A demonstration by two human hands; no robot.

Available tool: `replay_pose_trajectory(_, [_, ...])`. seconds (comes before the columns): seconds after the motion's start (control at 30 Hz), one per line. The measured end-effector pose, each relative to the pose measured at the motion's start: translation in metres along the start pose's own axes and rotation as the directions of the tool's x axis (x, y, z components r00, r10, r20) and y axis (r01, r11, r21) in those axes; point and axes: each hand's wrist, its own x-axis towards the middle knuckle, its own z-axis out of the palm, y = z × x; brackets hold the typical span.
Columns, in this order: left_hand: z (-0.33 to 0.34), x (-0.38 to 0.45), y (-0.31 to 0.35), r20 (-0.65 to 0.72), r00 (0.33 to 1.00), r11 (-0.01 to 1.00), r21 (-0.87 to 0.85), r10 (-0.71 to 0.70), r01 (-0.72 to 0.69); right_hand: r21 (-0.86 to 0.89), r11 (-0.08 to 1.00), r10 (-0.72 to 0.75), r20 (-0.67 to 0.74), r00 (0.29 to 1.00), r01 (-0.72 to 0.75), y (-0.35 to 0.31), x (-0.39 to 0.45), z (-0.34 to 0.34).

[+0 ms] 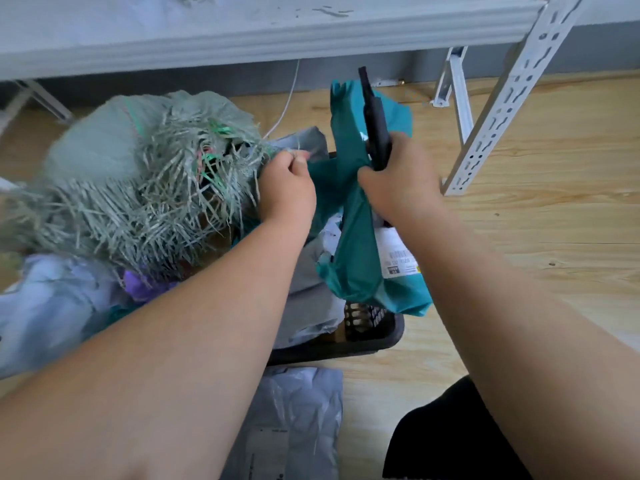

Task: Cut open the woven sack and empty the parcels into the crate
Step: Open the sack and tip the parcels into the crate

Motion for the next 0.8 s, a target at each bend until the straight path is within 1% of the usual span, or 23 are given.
replay_pose_trajectory(0.1, [-0.023, 0.008, -0.011, -0.065, 0.998, 0.994, 0.112, 0.020, -0.013, 0.038, 0.998, -0.046, 0.110, 0.993, 0.042, -0.009, -0.013, 0.029])
replay_pose_trajectory(0.17, [-0.042, 0.019, -0.024, -0.122, 0.992, 0.984, 0.180, 0.013, 0.009, 0.087, 0.995, -0.060, 0.161, 0.985, 0.046, -0.013, -0.021, 0.044])
replay_pose_trajectory(0.27, [-0.062, 0.028, -0.037, -0.144, 0.989, 0.981, 0.185, -0.033, 0.060, 0.166, 0.984, -0.090, 0.186, 0.978, 0.059, -0.022, -0.028, 0.059])
replay_pose_trajectory(0.33, [-0.068, 0.025, -0.039, -0.114, 0.993, 0.984, 0.171, -0.035, 0.055, 0.169, 0.985, -0.070, 0.224, 0.972, 0.032, -0.024, -0.031, 0.069])
replay_pose_trajectory(0.4, [-0.073, 0.020, -0.041, -0.080, 0.997, 0.985, 0.170, -0.001, 0.015, 0.115, 0.993, 0.004, 0.258, 0.966, -0.035, -0.020, -0.032, 0.078])
replay_pose_trajectory(0.53, [-0.085, 0.015, -0.046, -0.030, 0.999, 0.981, 0.189, 0.042, -0.035, 0.082, 0.982, 0.136, 0.320, 0.938, -0.171, -0.015, -0.026, 0.083])
replay_pose_trajectory(0.7, [-0.085, 0.007, -0.051, 0.066, 0.992, 0.975, 0.189, 0.108, -0.119, -0.038, 0.966, 0.258, 0.263, 0.930, -0.257, 0.000, -0.028, 0.078])
replay_pose_trajectory(0.8, [-0.077, -0.004, -0.056, 0.179, 0.980, 0.974, 0.189, 0.090, -0.124, 0.027, 0.941, 0.314, 0.304, 0.899, -0.337, 0.006, -0.031, 0.076])
